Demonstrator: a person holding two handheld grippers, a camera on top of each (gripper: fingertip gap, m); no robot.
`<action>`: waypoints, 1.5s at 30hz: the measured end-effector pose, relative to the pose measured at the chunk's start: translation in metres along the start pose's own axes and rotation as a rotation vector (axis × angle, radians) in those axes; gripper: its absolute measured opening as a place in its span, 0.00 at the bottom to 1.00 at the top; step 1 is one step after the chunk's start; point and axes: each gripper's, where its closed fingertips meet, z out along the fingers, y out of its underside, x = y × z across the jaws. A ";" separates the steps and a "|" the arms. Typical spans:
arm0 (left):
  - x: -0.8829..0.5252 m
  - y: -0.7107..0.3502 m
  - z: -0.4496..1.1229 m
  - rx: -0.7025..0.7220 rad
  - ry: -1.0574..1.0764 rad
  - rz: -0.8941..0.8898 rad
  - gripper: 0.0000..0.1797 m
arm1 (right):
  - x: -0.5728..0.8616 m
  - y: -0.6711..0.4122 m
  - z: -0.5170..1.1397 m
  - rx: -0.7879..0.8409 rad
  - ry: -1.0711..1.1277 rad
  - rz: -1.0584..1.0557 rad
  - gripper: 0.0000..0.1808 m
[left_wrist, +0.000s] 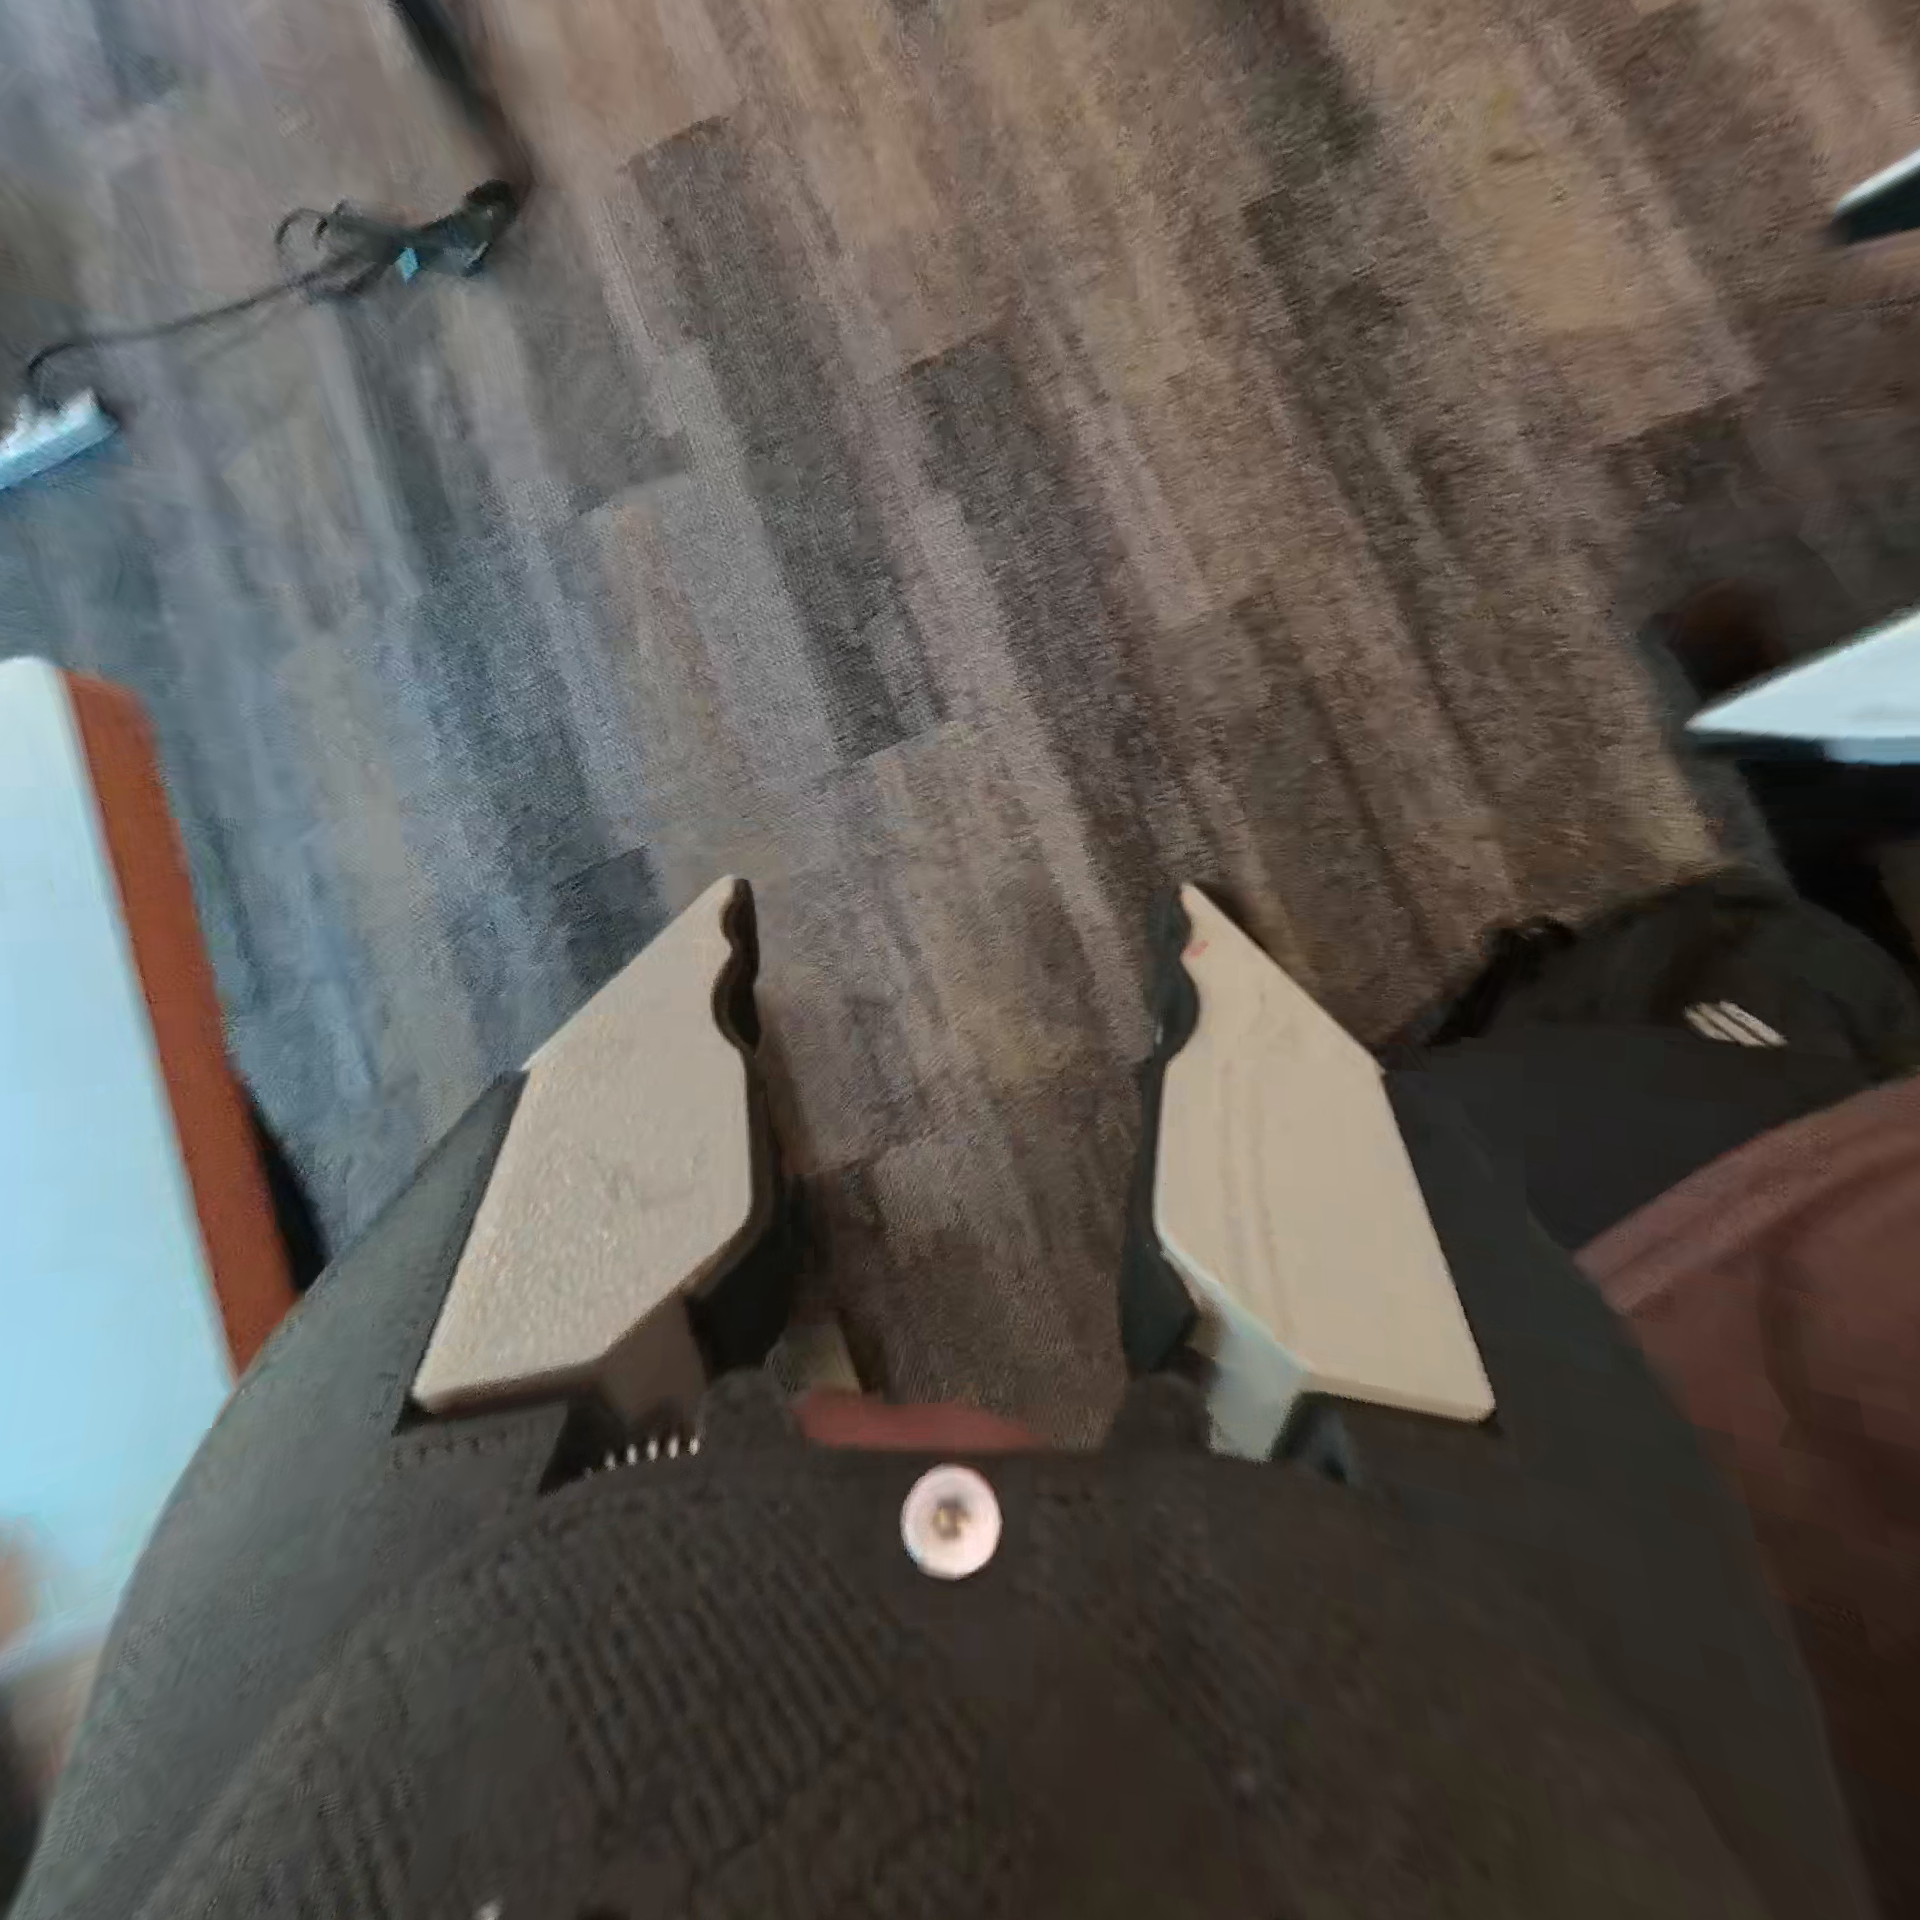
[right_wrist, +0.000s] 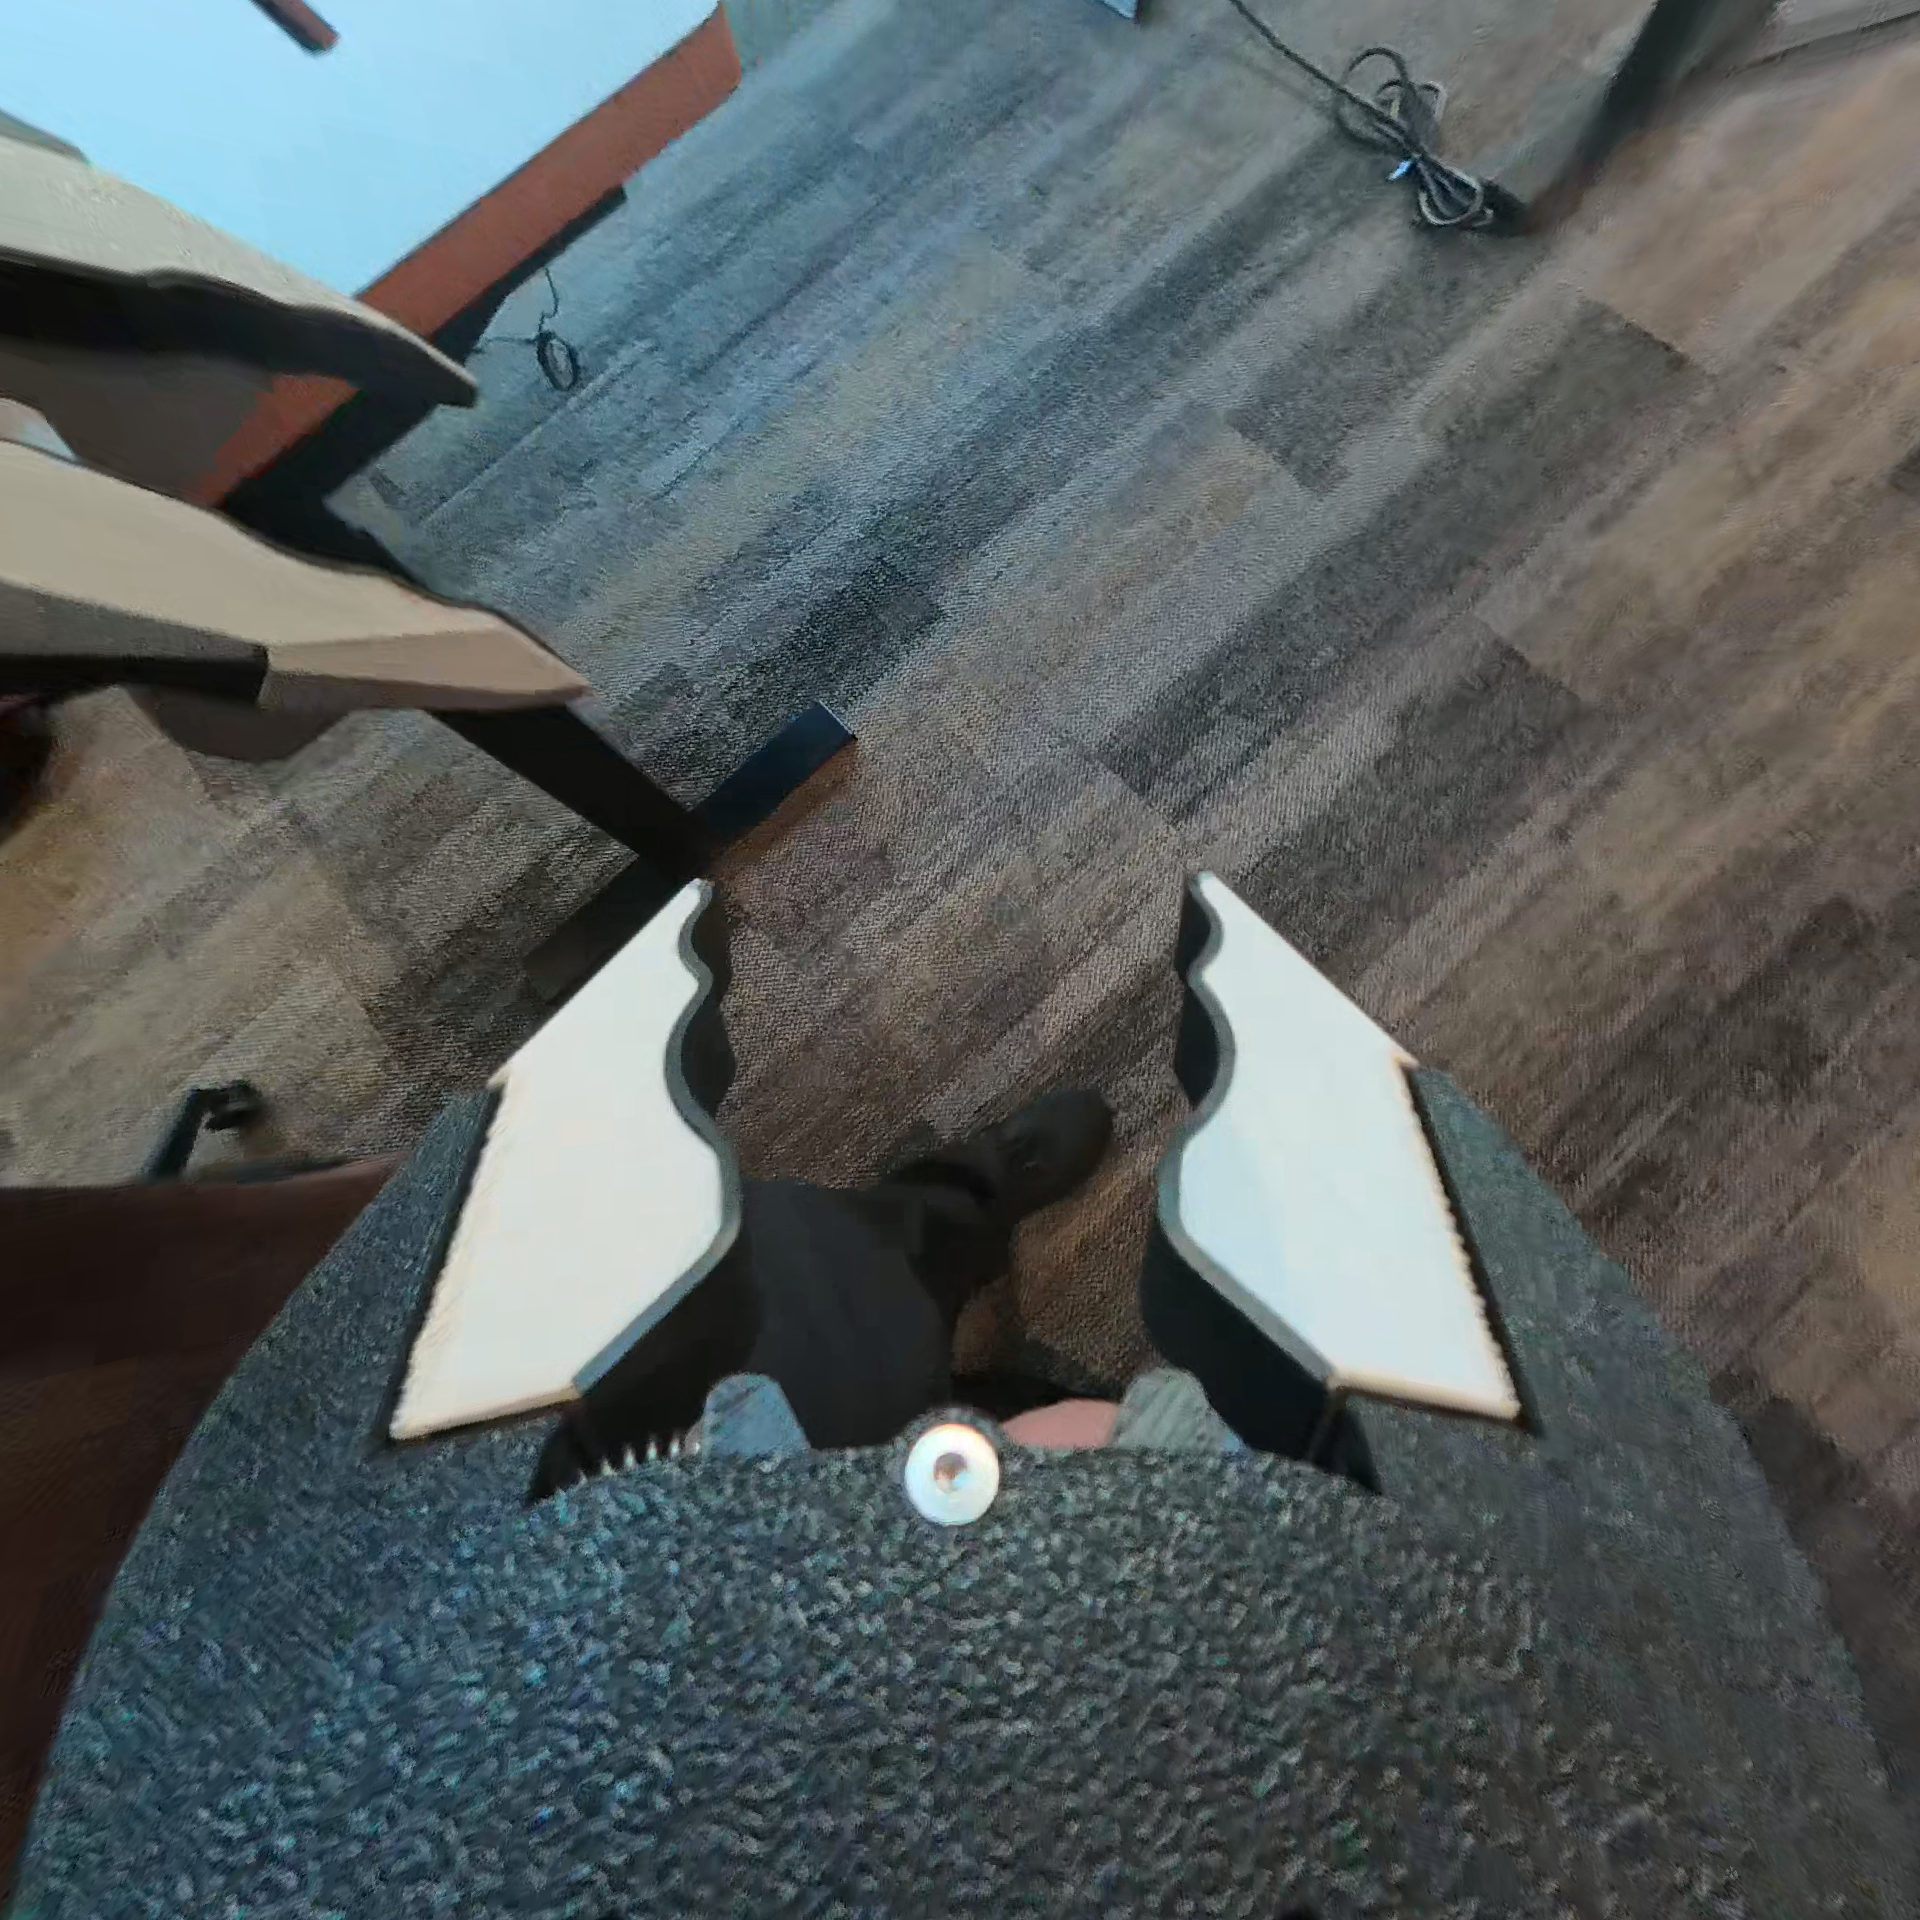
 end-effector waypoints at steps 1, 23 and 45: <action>-0.019 -0.012 0.010 -0.038 -0.020 -0.028 0.41 | 0.013 -0.022 0.009 0.001 -0.029 0.000 0.47; 0.008 -0.327 0.301 0.024 0.656 0.552 0.36 | 0.320 -0.113 0.081 0.017 0.464 0.619 0.41; 0.109 -0.572 0.472 -0.122 0.865 0.833 0.25 | 0.663 -0.134 0.081 0.114 0.611 0.652 0.40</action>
